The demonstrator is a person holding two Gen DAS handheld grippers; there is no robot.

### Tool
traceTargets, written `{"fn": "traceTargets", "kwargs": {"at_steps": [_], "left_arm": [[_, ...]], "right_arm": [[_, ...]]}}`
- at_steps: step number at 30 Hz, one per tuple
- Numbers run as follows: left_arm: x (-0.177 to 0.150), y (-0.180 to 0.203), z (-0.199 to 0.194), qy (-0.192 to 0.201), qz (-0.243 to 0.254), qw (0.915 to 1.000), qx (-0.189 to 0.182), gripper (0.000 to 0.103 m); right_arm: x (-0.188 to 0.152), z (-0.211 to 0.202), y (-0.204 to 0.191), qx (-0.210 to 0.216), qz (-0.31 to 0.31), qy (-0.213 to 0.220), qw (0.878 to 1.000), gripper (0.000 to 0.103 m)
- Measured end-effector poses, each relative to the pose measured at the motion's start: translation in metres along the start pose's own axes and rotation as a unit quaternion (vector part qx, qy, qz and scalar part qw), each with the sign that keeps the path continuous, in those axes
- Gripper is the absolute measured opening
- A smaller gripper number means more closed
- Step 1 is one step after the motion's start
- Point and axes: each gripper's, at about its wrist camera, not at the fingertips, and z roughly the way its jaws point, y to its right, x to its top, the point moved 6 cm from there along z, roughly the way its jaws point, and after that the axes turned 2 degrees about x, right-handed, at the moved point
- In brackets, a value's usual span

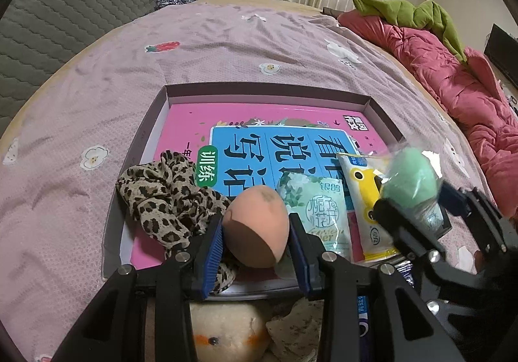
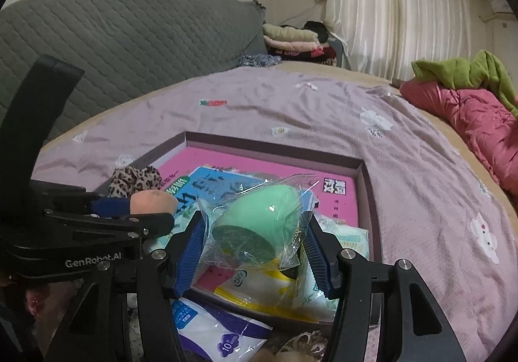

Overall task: Organize soft objects
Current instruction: 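Lower the peach sponge into the box with the left gripper while the right lowers the bagged cup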

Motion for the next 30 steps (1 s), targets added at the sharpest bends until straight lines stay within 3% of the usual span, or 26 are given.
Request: {"fn": "traceTargets", "kwargs": {"at_steps": [26,30], "left_arm": [[0.0,-0.005,0.002,-0.001,-0.007,1.0,0.002,0.039],[0.0,-0.006,0.002,-0.003,-0.009,1.0,0.001,0.039]], "right_arm": [[-0.016,0.015,-0.003,0.017,0.005,-0.056,0.998,0.061],[-0.017,0.014,-0.004,0.017,0.006,-0.057,0.998,0.065]]}}
